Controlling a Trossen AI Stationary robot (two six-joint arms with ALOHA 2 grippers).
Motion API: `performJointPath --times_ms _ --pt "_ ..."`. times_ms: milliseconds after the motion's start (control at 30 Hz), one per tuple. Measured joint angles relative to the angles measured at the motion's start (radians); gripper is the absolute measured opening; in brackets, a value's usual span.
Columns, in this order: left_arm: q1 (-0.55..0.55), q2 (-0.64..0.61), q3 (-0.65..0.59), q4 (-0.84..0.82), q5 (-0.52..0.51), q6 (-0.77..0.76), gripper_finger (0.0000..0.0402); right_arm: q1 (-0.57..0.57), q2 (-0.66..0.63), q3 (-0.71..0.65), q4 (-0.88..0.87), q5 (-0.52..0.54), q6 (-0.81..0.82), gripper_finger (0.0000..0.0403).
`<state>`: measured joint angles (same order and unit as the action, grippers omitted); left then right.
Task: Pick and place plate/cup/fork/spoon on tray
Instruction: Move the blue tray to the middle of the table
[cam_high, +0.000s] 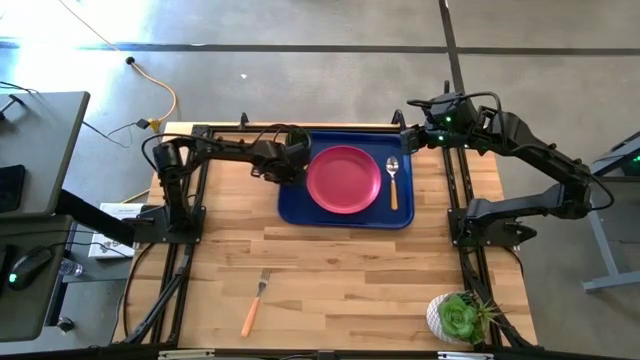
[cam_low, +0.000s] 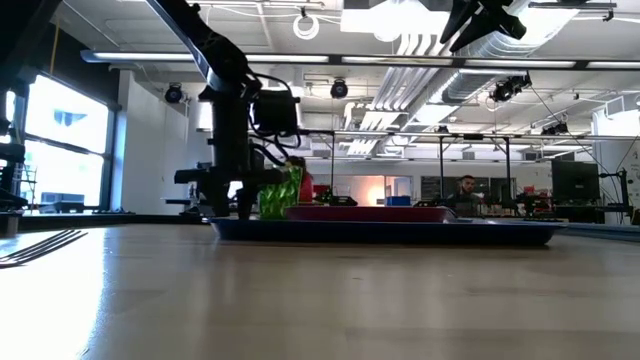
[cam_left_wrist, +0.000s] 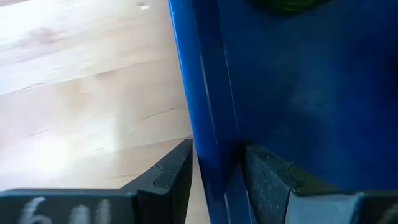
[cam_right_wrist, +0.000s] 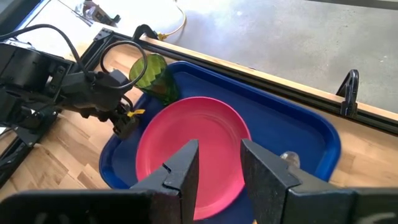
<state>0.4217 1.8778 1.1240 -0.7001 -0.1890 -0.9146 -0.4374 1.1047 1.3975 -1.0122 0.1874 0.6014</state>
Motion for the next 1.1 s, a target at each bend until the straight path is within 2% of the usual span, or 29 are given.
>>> performJointPath --times_ms 333,667,1100 --pt "0.019 0.0 -0.001 -0.101 -0.026 -0.01 0.012 0.0 0.0 0.0 0.0 -0.004 0.0 0.011" --pt "0.018 -0.002 -0.001 -0.109 -0.027 -0.01 0.012 0.0 0.0 0.0 0.0 -0.007 0.0 0.011" --pt "0.024 -0.108 -0.005 -0.12 -0.017 -0.015 0.012 0.0 0.0 0.0 0.0 -0.007 -0.008 0.011"
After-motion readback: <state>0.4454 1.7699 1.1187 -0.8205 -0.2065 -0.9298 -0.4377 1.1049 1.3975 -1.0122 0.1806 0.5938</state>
